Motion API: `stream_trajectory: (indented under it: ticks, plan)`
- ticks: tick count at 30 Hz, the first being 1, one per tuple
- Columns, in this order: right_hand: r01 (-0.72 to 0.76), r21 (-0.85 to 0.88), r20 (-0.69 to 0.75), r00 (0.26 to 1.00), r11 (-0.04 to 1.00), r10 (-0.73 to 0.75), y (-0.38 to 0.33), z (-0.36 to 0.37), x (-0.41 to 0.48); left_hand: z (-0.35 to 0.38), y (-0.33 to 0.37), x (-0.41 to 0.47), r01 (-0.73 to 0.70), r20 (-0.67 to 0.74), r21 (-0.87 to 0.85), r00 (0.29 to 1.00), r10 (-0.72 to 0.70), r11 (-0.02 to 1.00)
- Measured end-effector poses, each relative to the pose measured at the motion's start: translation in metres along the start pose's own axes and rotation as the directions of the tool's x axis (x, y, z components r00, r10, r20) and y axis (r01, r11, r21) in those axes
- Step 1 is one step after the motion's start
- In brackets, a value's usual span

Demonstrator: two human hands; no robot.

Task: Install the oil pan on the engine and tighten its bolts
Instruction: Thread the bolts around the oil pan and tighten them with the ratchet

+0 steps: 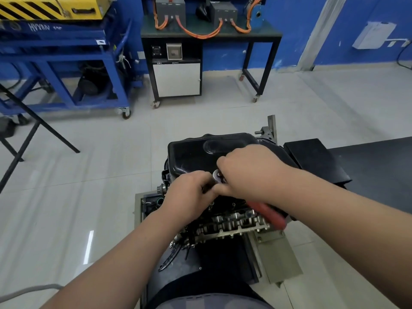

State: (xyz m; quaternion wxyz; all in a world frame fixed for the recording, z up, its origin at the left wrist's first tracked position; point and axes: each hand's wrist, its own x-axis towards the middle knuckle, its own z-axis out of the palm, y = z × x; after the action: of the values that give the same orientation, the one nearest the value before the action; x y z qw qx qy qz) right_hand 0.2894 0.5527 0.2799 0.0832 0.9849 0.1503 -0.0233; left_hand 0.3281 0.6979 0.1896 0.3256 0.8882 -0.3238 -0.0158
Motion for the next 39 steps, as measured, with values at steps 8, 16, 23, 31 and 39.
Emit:
stream_trajectory:
  ticks: [8, 16, 23, 31, 39]
  plan:
    - [0.097, -0.039, -0.038, 0.994, 0.994, -0.099, 0.009, -0.004, 0.0, 0.0, 0.002, -0.001, -0.025, 0.039, 0.033, 0.999, 0.024, 0.999]
    - [0.173, -0.066, 0.016, 0.985, 0.983, -0.173, 0.009, -0.007, 0.003, -0.005, 0.001, -0.001, -0.166, 0.093, -0.041, 0.981, 0.169, 0.985]
    - [-0.047, -0.044, 0.015, 0.999, 0.998, 0.048, -0.003, -0.004, 0.002, -0.002, 0.005, 0.001, 0.014, -0.006, -0.012, 1.0, -0.014, 1.0]
    - [0.183, -0.064, 0.039, 0.983, 0.981, -0.181, 0.012, -0.013, 0.003, -0.008, 0.002, 0.005, -0.135, 0.077, -0.173, 0.986, 0.151, 0.976]
    - [0.008, 0.004, 0.047, 0.999, 1.0, -0.008, 0.001, -0.007, 0.0, -0.002, 0.002, 0.004, -0.102, 0.015, -0.148, 0.994, 0.105, 0.984]
